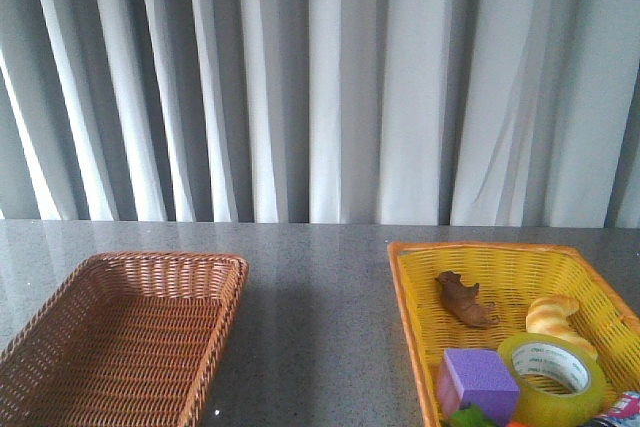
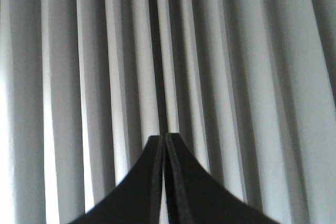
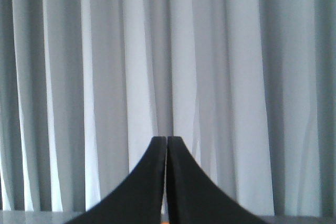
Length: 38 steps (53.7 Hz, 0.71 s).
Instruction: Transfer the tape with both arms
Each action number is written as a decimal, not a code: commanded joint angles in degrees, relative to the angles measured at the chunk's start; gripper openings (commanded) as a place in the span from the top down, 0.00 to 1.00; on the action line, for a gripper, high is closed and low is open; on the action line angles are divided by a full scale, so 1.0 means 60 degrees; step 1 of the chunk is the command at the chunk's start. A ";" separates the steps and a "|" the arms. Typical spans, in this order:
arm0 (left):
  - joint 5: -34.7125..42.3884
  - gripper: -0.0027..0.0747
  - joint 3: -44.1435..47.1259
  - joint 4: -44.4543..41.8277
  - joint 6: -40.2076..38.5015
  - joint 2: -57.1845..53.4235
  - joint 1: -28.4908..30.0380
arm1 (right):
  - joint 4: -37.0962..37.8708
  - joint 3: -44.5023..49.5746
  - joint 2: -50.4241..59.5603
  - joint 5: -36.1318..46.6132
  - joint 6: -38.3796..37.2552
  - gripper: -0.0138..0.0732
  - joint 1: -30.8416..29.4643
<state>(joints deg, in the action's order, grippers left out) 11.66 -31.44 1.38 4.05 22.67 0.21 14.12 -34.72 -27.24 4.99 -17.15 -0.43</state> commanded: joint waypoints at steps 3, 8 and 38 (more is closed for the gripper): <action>-0.1037 0.97 -0.2345 0.0128 -0.0013 0.2394 -0.0171 | 0.0781 -0.1749 -0.1989 -0.0319 -0.0633 0.85 0.0012; -0.2103 0.97 -0.3686 0.0128 -0.0090 0.3811 -0.0219 | 0.0871 -0.2808 -0.3236 -0.1007 -0.0581 0.85 0.0256; -0.3852 0.97 -0.5373 0.0131 -0.0090 0.6920 -0.0243 | 0.1280 -0.4132 -0.6447 -0.2234 -0.0297 0.85 0.0965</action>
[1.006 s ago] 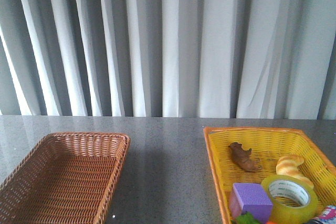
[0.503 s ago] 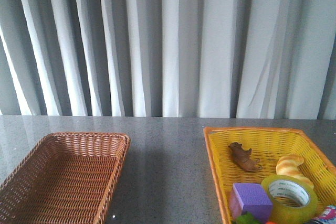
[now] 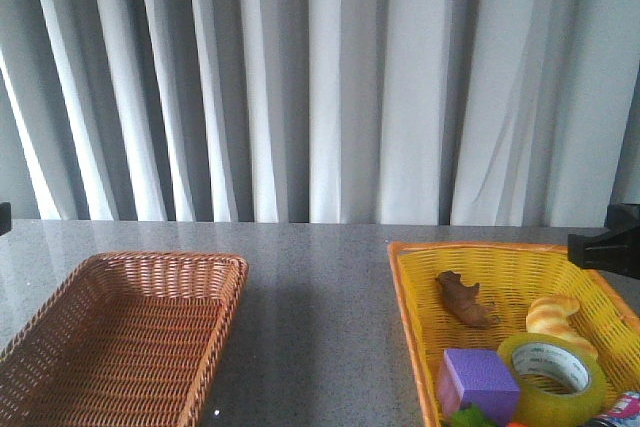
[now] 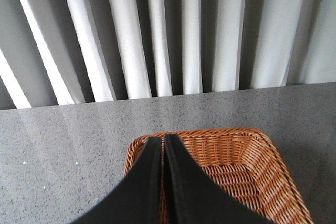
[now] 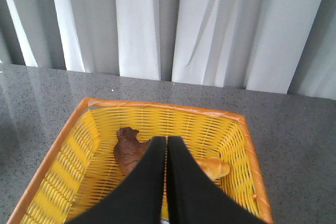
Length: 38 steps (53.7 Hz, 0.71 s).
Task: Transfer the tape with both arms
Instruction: 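Lower the right gripper over the yellow tape roll in the yellow basket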
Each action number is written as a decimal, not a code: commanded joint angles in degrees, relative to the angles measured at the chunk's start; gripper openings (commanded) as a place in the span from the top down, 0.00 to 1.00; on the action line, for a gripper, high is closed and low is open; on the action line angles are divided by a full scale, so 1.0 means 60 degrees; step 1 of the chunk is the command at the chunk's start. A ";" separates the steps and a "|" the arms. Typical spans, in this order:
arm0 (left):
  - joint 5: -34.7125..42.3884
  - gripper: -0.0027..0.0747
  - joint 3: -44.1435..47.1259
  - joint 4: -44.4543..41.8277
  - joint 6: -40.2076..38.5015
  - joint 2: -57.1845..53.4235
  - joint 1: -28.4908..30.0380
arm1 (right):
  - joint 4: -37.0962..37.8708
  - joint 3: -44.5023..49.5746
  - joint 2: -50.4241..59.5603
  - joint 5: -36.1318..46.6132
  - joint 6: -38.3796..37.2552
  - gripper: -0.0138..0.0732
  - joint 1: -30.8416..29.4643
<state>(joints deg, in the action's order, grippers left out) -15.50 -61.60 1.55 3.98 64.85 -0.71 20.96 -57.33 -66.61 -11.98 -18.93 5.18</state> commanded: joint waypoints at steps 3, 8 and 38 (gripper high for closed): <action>0.0684 0.97 -0.0348 0.0101 -0.0080 -0.0110 -0.0089 | 0.0140 -0.0364 0.0114 0.0658 -0.0001 0.85 0.0030; 0.0684 0.97 -0.0348 0.0101 -0.0080 -0.0128 -0.0089 | 0.0094 -0.0364 0.0114 0.0826 -0.0012 0.85 0.0030; 0.0692 0.31 -0.0348 0.0101 -0.0664 0.0159 -0.0089 | -0.0320 -0.0388 0.0114 0.0024 0.0098 0.16 0.0030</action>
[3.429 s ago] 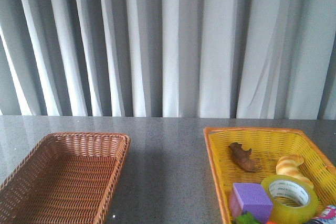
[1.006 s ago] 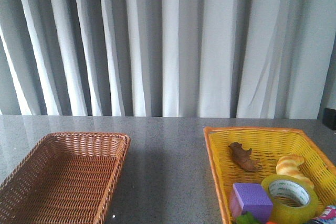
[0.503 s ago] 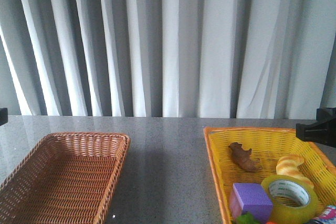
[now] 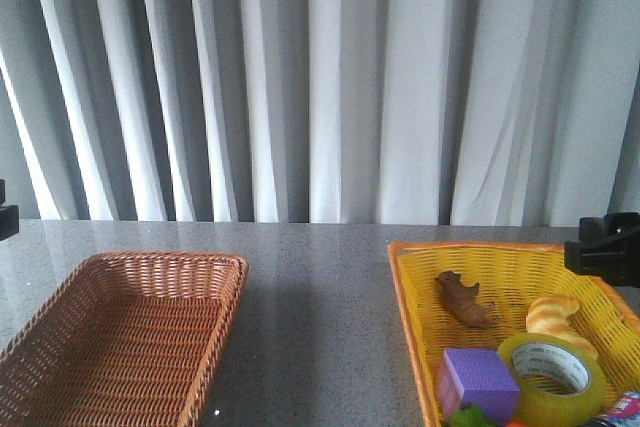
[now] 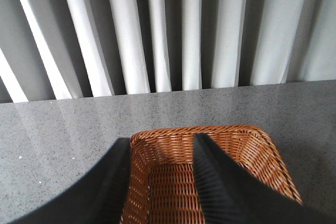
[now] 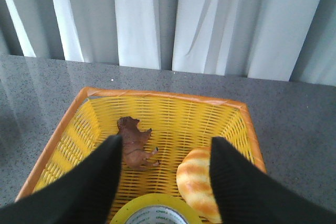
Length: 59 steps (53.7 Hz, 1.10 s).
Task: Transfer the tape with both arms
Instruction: 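Lower the right gripper over the yellow tape roll in the yellow basket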
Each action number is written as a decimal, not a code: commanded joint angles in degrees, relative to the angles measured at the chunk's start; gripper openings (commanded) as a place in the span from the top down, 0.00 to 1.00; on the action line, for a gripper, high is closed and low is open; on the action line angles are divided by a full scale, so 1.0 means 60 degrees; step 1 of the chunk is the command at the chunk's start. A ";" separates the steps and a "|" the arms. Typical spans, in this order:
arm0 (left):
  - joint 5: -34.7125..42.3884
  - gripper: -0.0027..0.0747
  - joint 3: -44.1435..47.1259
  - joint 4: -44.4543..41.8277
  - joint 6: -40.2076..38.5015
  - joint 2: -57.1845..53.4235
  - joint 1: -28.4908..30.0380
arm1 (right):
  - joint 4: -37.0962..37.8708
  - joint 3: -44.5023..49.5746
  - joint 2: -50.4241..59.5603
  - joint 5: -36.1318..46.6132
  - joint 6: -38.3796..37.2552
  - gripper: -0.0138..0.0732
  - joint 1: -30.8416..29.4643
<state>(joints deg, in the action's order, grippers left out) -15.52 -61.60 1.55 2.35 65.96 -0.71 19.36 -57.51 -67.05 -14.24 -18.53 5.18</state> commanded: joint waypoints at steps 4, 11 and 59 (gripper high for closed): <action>0.0502 0.15 -0.0348 0.0101 -0.0492 -0.0007 -0.0089 | -0.0044 -0.0358 0.0186 0.0262 0.0032 0.07 0.0030; 0.0185 0.04 -0.0348 0.0101 -0.0482 -0.0007 -0.0089 | -0.0044 -0.0358 0.0186 0.0804 0.0023 0.05 0.0030; -0.2270 0.30 -0.0348 0.0101 -0.0482 -0.0007 -0.0089 | -0.1505 -0.5783 -0.5274 -0.8041 0.1695 0.17 -0.0357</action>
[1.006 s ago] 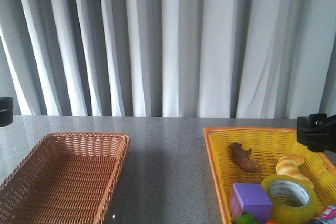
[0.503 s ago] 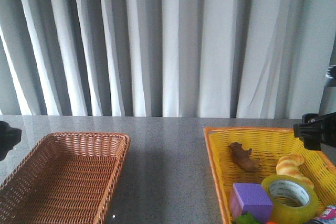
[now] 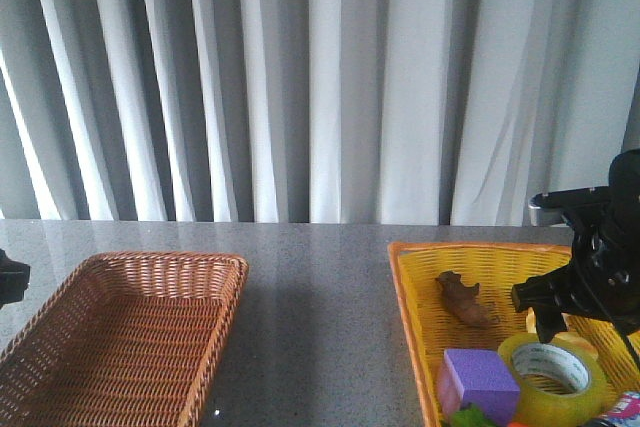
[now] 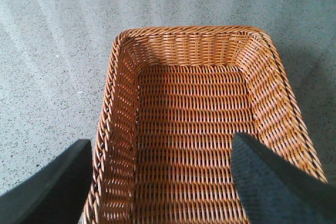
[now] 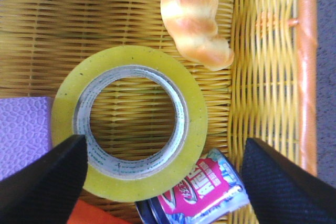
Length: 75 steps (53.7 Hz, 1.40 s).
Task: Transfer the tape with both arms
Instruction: 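Lower the right gripper over the yellow tape roll in the yellow basket, then grasp the tape roll rim with the right gripper and lift it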
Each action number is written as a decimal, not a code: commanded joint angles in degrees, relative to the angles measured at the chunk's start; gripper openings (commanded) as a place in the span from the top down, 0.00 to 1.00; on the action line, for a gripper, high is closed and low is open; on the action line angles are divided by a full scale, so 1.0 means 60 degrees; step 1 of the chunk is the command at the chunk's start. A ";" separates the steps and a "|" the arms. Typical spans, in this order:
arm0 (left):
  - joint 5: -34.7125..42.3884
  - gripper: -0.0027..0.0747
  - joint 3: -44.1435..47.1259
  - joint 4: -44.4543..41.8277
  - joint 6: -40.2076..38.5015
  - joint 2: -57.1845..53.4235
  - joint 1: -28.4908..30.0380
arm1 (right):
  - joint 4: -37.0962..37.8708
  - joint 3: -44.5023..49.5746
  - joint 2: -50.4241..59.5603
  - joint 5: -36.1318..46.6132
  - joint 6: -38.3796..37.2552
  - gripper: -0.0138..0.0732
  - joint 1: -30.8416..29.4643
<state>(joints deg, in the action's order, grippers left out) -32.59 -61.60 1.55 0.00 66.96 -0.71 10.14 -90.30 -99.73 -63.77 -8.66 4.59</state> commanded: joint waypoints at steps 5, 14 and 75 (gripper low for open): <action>0.0590 0.30 -0.0348 0.0101 -0.0091 -0.0173 -0.0089 | -0.0389 -0.0317 -0.0148 0.0213 0.0142 0.17 -0.0611; 0.0614 0.30 -0.0348 0.0101 -0.0091 -0.0173 -0.0089 | -0.0547 -0.0317 -0.0515 0.0350 0.0254 0.17 -0.0875; 0.0669 0.30 -0.0348 0.0101 -0.0091 -0.0173 -0.0089 | -0.0622 -0.0326 -0.1489 0.0699 0.0099 0.73 -0.0855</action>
<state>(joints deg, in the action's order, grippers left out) -32.54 -61.60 1.55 0.00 66.96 -0.71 6.39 -90.30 -111.27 -61.25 -8.09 -0.46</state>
